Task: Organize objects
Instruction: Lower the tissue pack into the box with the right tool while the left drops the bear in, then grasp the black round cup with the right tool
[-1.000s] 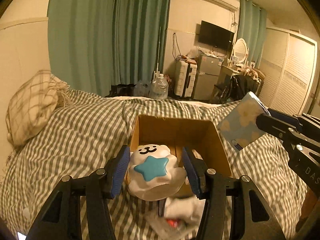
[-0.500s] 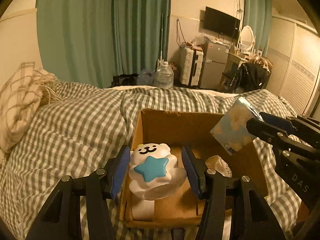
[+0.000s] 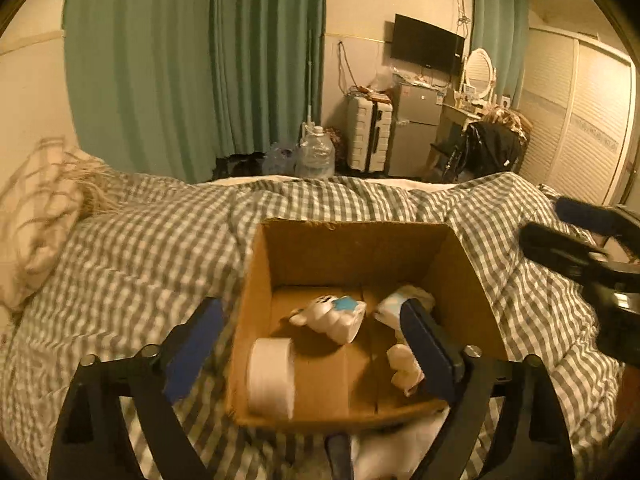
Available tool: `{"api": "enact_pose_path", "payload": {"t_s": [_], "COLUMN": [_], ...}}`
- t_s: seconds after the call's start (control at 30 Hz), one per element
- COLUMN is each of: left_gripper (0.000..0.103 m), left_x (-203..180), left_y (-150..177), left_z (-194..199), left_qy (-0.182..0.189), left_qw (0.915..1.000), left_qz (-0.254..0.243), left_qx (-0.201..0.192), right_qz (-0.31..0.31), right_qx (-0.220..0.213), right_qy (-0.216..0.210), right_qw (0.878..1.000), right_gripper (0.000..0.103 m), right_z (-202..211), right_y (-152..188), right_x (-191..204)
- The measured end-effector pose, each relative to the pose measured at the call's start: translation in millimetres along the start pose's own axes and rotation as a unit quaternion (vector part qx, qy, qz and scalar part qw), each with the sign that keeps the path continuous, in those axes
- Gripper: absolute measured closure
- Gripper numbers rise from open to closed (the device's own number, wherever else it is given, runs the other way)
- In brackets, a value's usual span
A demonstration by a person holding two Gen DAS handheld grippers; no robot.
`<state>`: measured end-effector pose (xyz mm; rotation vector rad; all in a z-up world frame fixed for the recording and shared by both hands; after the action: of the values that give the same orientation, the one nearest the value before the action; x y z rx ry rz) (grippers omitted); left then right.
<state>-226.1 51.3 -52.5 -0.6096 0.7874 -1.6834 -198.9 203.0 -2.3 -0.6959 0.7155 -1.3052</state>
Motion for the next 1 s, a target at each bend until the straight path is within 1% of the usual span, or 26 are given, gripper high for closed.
{"api": "enact_pose_path", "payload": {"t_s": [0.03, 0.17, 0.2, 0.33, 0.4, 0.5, 0.6, 0.7, 0.8, 0.87, 0.9, 1.0], "left_gripper": [0.004, 0.002, 0.000, 0.000, 0.000, 0.000, 0.000, 0.000, 0.000, 0.000, 0.000, 0.000], "left_x": [1.2, 2.9, 4.5, 8.8, 11.5, 13.7, 19.4, 26.3, 36.1, 41.5, 44.2, 50.2], "left_y": [1.1, 9.4, 12.1, 30.4, 45.0, 66.7, 93.6, 119.4, 140.8, 152.2, 157.9, 170.6], "left_z": [7.8, 52.0, 60.3, 99.5, 117.4, 130.8, 133.1, 125.6, 112.9, 103.8, 98.5, 87.2], "left_qy": [-0.004, -0.022, -0.025, -0.027, -0.032, -0.036, -0.048, -0.067, -0.098, -0.109, -0.105, -0.090], "left_qw": [1.0000, 0.9996, 0.9995, 0.9993, 0.9991, 0.9990, 0.9987, 0.9975, 0.9949, 0.9935, 0.9936, 0.9939], "left_qz": [-0.001, -0.009, -0.008, -0.004, 0.002, 0.004, 0.015, 0.025, 0.017, 0.012, 0.013, 0.026], "left_qx": [-0.002, -0.015, -0.017, -0.026, -0.028, -0.025, -0.013, 0.001, 0.019, 0.032, 0.039, 0.058], "right_qz": [0.003, 0.008, 0.008, 0.013, 0.012, 0.012, 0.016, 0.024, 0.039, 0.049, 0.058, 0.081], "right_qx": [-0.005, -0.026, -0.028, -0.029, -0.028, -0.019, 0.005, 0.031, 0.075, 0.110, 0.133, 0.172], "right_qy": [0.008, 0.021, 0.023, 0.027, 0.024, 0.013, -0.011, -0.025, -0.039, -0.053, -0.064, -0.073], "right_qw": [1.000, 0.999, 0.999, 0.999, 0.999, 1.000, 1.000, 0.999, 0.996, 0.991, 0.987, 0.979], "right_gripper": [0.028, 0.018, 0.017, 0.015, 0.015, 0.015, 0.015, 0.015, 0.015, 0.015, 0.015, 0.015], "right_z": [13.5, 69.1, 78.9, 122.5, 138.2, 152.8, 147.7, 128.3, 90.2, 68.0, 55.1, 35.0], "right_y": [0.9, 9.0, 11.1, 30.7, 42.9, 65.1, 90.8, 115.4, 147.3, 167.5, 179.2, 198.7], "right_x": [-1.2, -5.2, -4.1, 3.9, 7.6, 19.2, 36.9, 56.5, 78.9, 92.0, 100.4, 116.5]}}
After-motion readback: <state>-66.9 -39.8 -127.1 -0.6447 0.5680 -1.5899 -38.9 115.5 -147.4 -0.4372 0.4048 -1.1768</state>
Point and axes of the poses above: each gripper's, at about its wrist camera, not at the fingertips, and z roughly against the way its jaws point, x to its left, y to its underside, the point moved 5 cm from there along -z, roughly the way its jaws point, and after that the axes turned 1 degree about -z, right-handed, at the moved point
